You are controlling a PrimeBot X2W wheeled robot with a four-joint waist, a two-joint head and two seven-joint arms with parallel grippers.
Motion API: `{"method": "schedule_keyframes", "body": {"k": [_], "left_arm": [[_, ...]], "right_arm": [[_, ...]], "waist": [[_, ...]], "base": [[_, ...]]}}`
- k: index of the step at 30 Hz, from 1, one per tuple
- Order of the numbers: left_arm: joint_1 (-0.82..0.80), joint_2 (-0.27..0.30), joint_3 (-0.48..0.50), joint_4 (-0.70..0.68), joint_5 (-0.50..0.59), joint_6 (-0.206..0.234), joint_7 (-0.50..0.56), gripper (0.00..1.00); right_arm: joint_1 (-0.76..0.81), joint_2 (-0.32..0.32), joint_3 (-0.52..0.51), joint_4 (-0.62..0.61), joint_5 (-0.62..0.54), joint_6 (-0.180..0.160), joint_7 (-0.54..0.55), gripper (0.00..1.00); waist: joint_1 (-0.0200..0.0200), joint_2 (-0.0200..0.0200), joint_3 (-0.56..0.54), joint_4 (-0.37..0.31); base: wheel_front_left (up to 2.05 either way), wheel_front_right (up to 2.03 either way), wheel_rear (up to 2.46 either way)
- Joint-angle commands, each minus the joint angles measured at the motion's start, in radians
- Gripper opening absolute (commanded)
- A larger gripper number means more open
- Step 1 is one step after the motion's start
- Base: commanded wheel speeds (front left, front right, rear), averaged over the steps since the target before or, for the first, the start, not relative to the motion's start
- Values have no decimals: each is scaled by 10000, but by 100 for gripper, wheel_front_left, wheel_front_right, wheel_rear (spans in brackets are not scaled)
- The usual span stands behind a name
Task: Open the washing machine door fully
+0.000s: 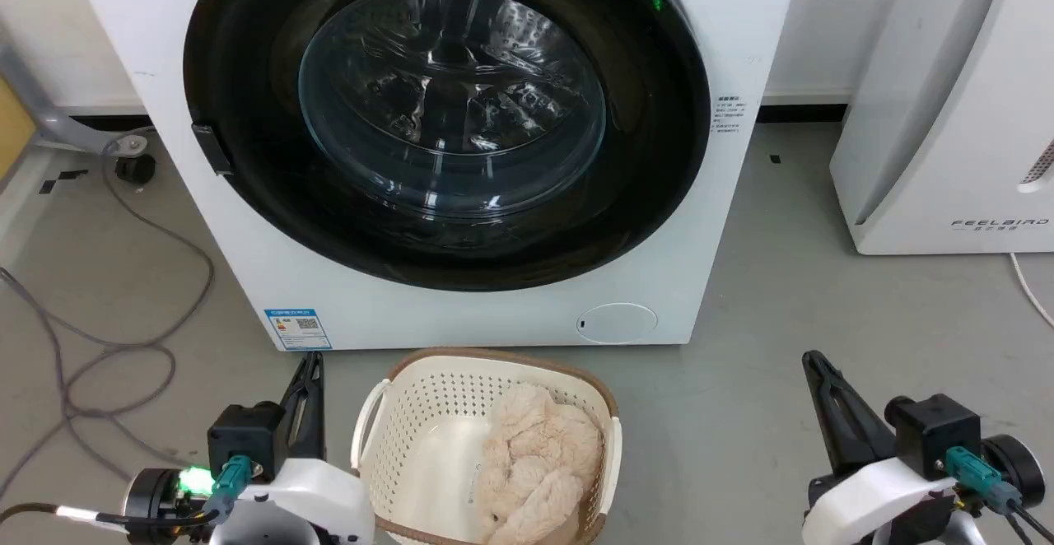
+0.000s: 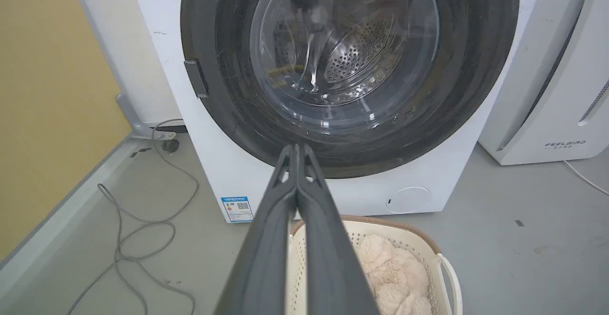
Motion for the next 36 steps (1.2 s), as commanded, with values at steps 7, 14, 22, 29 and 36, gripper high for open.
{"method": "schedule_keyframes", "body": {"k": [7,14,22,29,36], "left_arm": [[54,1,3,-45,28,-43,3,0],[54,1,3,-45,28,-43,3,0],[-8,0,-27,66,-51,3,-67,100],[-73,0,-86,234,-158,1,-219,100],[-111,0,-139,308,-261,-1,-366,100]], "right_arm": [[52,9,-24,-45,-78,6,3,0],[52,9,-24,-45,-78,6,3,0],[5,0,-40,66,65,-2,-62,100],[-18,1,-95,266,161,-1,-215,100],[-37,1,-138,446,280,-1,-365,0]], "waist": [[0,0,0,0],[0,0,0,0],[0,0,2,-6],[0,0,-3,-14],[0,0,-10,-21]], "base": [[0,0,0],[0,0,0],[0,0,0],[0,0,0],[0,0,0]]}}
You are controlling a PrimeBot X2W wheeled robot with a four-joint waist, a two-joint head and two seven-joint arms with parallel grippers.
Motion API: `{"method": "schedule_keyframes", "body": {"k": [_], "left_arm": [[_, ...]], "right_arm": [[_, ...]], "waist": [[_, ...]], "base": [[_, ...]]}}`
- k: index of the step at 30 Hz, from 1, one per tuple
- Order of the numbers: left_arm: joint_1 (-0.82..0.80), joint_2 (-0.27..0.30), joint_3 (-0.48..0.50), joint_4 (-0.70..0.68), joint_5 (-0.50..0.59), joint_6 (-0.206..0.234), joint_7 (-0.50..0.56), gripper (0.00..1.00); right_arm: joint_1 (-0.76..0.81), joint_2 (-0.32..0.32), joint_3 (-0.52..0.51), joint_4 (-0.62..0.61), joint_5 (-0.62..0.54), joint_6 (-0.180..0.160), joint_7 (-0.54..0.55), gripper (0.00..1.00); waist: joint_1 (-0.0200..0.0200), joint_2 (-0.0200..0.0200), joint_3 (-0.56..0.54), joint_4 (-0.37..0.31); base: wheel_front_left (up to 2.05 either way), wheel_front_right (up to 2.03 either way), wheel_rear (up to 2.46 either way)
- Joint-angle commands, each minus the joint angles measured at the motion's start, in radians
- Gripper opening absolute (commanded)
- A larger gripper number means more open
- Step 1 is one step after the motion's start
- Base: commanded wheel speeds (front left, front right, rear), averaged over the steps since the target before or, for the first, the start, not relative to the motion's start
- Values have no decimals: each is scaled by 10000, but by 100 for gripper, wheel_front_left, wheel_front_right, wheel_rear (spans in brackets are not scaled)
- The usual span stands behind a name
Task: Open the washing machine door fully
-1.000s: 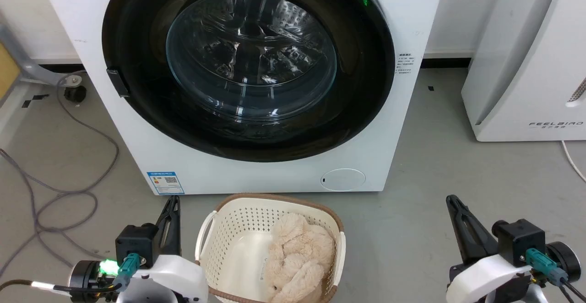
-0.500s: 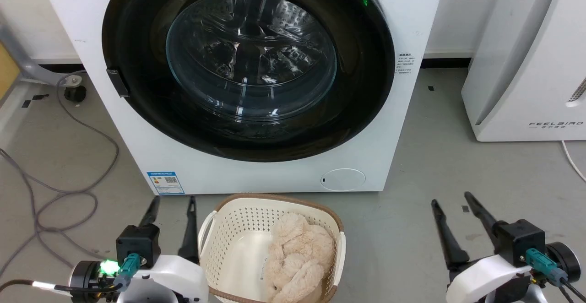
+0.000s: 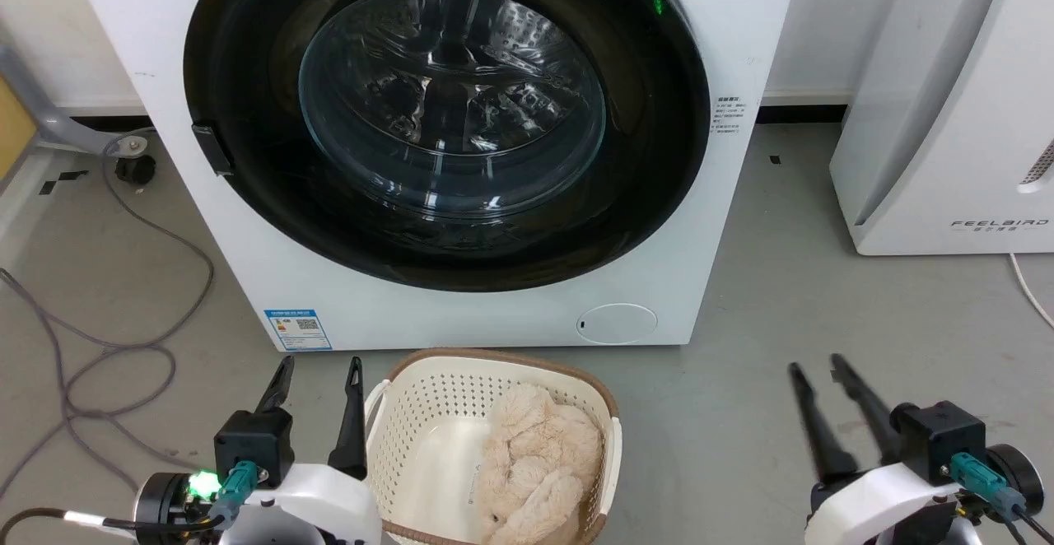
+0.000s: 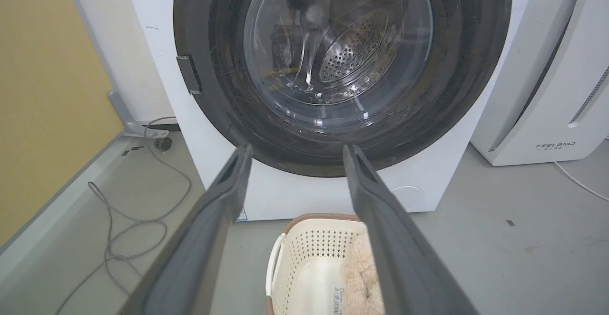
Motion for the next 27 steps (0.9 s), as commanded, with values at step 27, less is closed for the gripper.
{"method": "schedule_keyframes", "body": {"k": [27], "left_arm": [[-406,0,-135,319,-439,-37,-648,100]], "right_arm": [[-965,3,-243,55,6308,3,-623,0]], "waist": [[0,0,236,-69]], "base": [[0,0,0]]}}
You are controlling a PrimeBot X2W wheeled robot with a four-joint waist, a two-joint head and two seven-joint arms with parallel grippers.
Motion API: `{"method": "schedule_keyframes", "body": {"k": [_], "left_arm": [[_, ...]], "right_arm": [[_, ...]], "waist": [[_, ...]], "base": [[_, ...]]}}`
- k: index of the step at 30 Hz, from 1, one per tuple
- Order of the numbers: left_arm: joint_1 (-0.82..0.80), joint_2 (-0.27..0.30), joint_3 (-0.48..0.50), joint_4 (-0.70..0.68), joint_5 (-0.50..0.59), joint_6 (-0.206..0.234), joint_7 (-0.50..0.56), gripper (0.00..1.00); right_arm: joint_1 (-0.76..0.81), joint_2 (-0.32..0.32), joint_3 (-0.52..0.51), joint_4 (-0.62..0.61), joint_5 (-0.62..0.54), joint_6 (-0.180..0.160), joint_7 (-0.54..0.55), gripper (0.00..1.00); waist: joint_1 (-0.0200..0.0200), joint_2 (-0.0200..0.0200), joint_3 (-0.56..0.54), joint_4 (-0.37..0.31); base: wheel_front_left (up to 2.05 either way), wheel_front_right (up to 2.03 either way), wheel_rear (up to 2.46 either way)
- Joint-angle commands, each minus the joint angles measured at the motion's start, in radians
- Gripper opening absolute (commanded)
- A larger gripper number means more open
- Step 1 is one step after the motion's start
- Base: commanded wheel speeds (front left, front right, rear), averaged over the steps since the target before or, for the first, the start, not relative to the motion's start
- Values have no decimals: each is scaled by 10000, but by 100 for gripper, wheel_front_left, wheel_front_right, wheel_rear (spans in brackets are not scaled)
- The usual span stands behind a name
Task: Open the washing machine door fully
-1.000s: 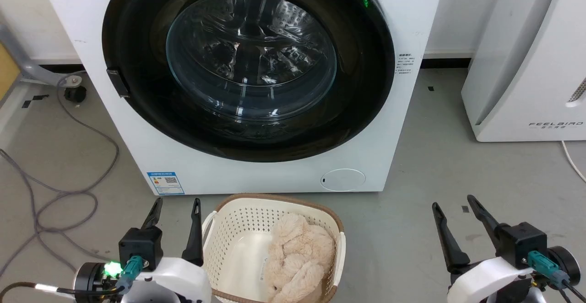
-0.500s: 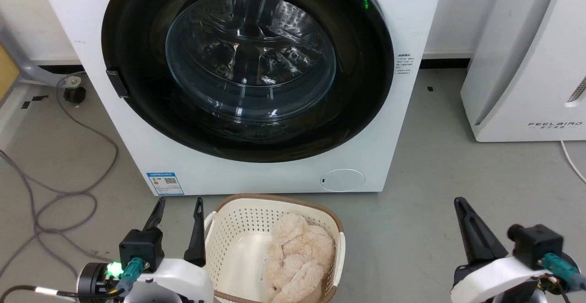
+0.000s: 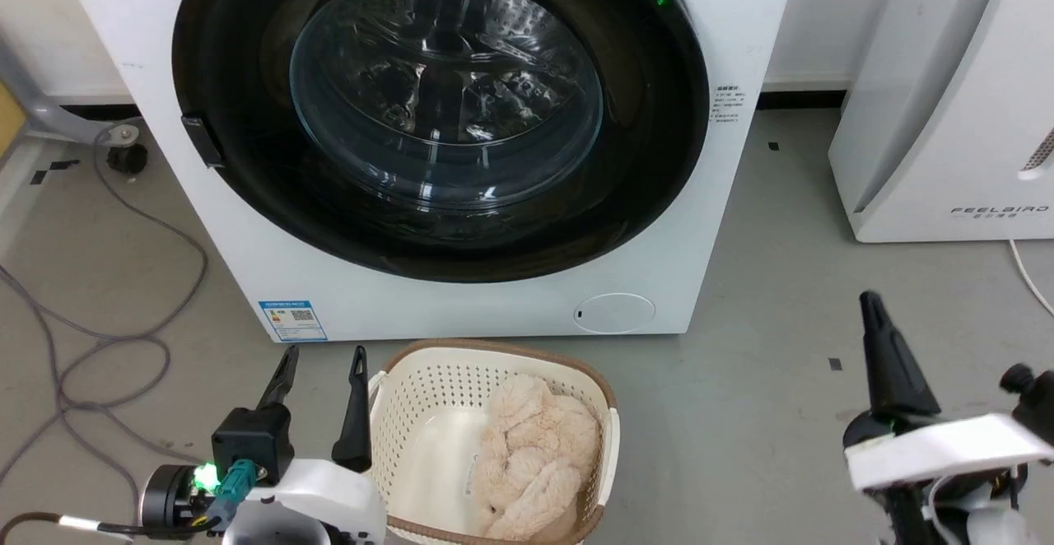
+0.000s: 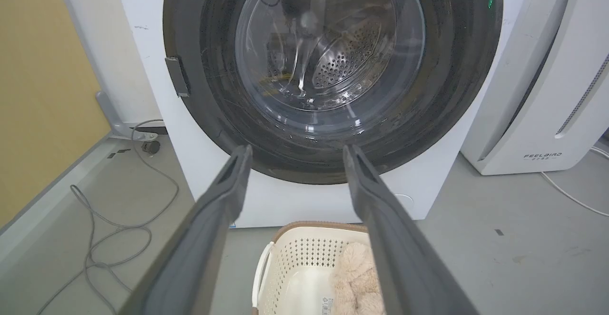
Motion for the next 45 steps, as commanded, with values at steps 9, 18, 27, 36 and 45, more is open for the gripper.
{"method": "schedule_keyframes", "body": {"k": [9,18,27,36,45], "left_arm": [[-455,2,77,-68,-124,-137,-305,100],[-818,2,82,-176,-133,-254,-471,100],[-1325,2,94,-335,-253,-358,-660,100],[-1671,2,204,-462,-338,-451,-849,100],[-2129,2,312,-586,-440,-554,-1036,100]], "right_arm": [[-1733,-257,-295,844,2653,3,62,0],[-3624,-927,-85,2022,4371,4,24,0],[-5994,-1837,789,3442,5847,4,125,0],[-8787,-2498,2470,5067,7162,5,1044,0],[-11733,-2645,4592,6954,7944,6,2590,0]], "waist": [[0,-1,409,-5],[0,-1,1006,86],[0,-1,1742,291],[0,-1,2498,333],[0,-1,3316,360]], "base": [[0,0,0],[0,0,0],[0,0,0],[0,0,0],[0,0,0]]}}
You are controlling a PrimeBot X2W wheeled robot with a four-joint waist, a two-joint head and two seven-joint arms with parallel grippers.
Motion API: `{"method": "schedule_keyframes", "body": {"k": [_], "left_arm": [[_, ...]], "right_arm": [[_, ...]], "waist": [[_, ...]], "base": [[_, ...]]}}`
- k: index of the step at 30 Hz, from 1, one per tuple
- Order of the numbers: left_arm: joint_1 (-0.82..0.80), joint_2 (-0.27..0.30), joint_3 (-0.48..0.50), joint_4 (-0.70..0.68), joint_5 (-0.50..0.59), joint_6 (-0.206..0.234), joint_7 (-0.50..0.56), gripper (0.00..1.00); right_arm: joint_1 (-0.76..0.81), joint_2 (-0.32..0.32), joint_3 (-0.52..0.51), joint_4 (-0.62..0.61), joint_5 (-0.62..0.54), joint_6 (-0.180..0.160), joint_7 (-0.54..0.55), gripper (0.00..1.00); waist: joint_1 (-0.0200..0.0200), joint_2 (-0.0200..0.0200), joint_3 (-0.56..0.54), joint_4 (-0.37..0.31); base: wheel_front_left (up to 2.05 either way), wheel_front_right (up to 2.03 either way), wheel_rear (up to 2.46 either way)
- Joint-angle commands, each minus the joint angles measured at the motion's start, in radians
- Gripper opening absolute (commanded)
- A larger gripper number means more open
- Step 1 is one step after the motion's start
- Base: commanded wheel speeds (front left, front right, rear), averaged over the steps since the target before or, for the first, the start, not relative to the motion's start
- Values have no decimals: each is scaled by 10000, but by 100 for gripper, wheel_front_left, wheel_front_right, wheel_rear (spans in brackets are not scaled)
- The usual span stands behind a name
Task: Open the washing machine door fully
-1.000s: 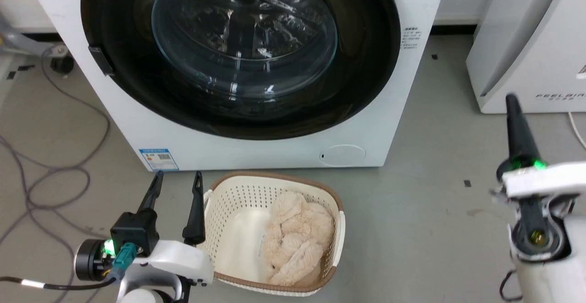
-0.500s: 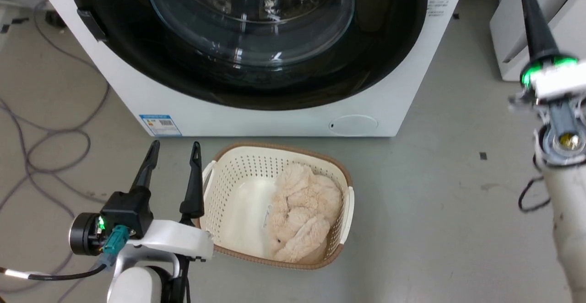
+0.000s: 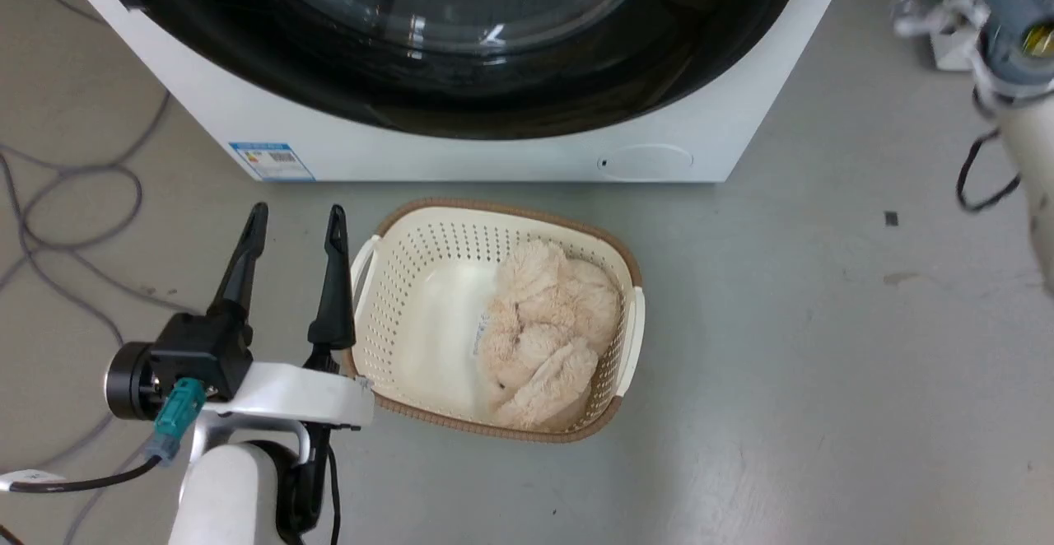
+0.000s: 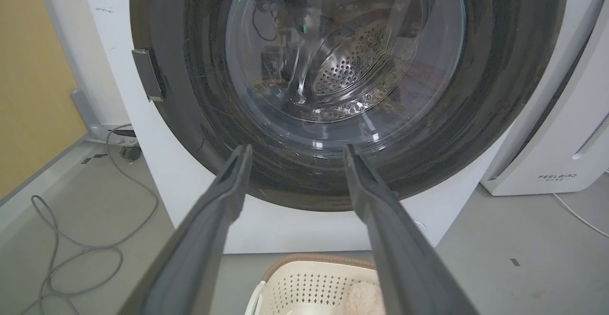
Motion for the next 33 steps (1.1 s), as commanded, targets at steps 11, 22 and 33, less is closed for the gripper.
{"method": "schedule_keyframes", "body": {"k": [11,22,33], "left_arm": [[-616,4,28,-65,-238,-53,-313,100],[-890,4,-124,88,-515,36,-543,100],[-998,4,-246,336,-689,95,-814,100]], "right_arm": [[-3233,154,1836,2401,1371,8,1226,0],[-4714,210,3384,3603,2538,9,3474,0],[-5403,-75,4659,4233,4466,10,5729,0]], "waist": [[-2,0,858,128],[-2,0,1133,224],[-2,0,1029,194]], "base": [[0,0,0],[0,0,0],[0,0,0]]}}
